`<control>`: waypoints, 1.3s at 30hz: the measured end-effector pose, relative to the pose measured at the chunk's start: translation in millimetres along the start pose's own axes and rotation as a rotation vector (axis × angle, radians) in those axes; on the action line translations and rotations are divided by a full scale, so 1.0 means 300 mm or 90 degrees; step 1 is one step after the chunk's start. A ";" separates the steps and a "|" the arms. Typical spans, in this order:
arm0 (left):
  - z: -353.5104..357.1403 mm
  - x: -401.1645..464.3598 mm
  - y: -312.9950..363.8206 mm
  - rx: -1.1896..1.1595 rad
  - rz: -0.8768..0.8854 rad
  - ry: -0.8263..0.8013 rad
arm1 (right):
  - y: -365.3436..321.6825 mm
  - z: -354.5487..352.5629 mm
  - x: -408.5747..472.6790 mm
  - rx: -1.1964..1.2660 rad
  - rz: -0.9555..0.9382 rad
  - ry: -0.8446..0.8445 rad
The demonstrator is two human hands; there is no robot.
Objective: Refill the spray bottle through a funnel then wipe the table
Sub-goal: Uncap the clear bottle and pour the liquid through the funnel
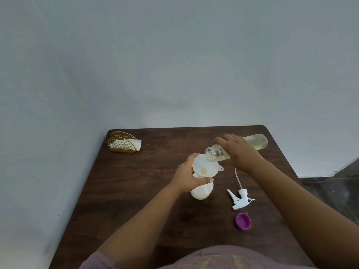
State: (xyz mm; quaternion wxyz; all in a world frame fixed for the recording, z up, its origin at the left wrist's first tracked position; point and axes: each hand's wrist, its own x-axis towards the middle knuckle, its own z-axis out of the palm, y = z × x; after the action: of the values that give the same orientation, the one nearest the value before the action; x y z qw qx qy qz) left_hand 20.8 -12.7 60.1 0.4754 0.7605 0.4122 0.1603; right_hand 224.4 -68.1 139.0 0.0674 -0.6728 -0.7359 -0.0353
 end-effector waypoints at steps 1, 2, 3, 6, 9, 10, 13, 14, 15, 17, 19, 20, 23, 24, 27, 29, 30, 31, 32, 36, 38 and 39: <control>-0.001 0.000 -0.001 0.000 0.003 0.001 | 0.001 0.000 0.000 -0.001 0.000 -0.001; -0.002 -0.001 -0.002 0.000 0.005 0.002 | 0.002 0.000 -0.001 -0.002 0.001 -0.001; -0.001 -0.001 -0.003 0.001 0.005 0.003 | 0.003 0.001 -0.002 -0.003 0.001 -0.001; 0.001 -0.003 -0.003 0.001 0.003 0.008 | 0.006 0.004 -0.005 -0.010 0.002 0.002; 0.000 0.000 -0.004 0.004 0.004 0.007 | 0.008 0.010 -0.008 -0.018 0.002 -0.004; -0.001 0.001 -0.003 0.004 0.005 0.006 | 0.009 0.012 -0.008 -0.019 0.003 -0.005; -0.001 0.002 -0.004 0.008 0.006 0.008 | 0.010 0.017 -0.007 -0.027 0.004 -0.008; -0.001 0.002 -0.004 0.009 0.005 0.008 | 0.011 0.018 -0.006 -0.027 0.004 -0.008; 0.000 0.003 -0.004 0.009 0.006 0.009 | 0.012 0.020 -0.005 -0.027 0.004 -0.009; -0.001 0.003 -0.003 0.006 0.008 0.008 | 0.014 0.022 -0.002 -0.024 0.005 -0.009; -0.001 0.003 -0.004 0.003 0.010 0.007 | 0.014 0.023 0.000 -0.023 0.003 -0.007; -0.001 0.003 -0.003 0.003 0.011 0.008 | 0.014 0.024 0.002 -0.022 0.003 -0.005; -0.001 0.004 -0.005 0.002 0.012 0.008 | 0.012 0.023 0.002 -0.016 0.004 -0.002; -0.001 0.004 -0.006 0.002 0.010 0.007 | 0.012 0.023 0.001 -0.015 0.004 -0.002; 0.000 0.004 -0.006 -0.002 0.011 0.008 | 0.011 0.022 0.002 -0.015 0.005 -0.005; 0.001 0.004 -0.006 -0.003 0.012 0.009 | 0.011 0.022 0.003 -0.012 0.006 -0.005; 0.001 0.005 -0.008 -0.001 0.013 0.010 | 0.011 0.021 0.003 -0.011 0.007 -0.004; 0.001 0.006 -0.009 0.000 0.013 0.010 | 0.010 0.021 0.003 -0.009 0.008 -0.003; 0.000 0.006 -0.009 0.002 0.014 0.010 | 0.010 0.020 0.003 -0.008 0.008 -0.002; 0.001 0.007 -0.012 0.000 0.013 0.010 | 0.007 0.021 0.003 -0.010 0.010 -0.005; 0.000 0.006 -0.010 0.000 0.014 0.010 | 0.008 0.023 0.004 -0.010 0.008 -0.006; 0.000 0.008 -0.011 0.000 0.015 0.009 | 0.008 0.023 0.004 -0.009 0.008 -0.007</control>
State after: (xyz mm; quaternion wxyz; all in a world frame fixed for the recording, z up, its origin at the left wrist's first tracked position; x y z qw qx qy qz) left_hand 20.7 -10.2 57.0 0.4709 0.7639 0.4067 0.1712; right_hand 226.5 -65.8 132.2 0.0588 -0.6780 -0.7318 -0.0369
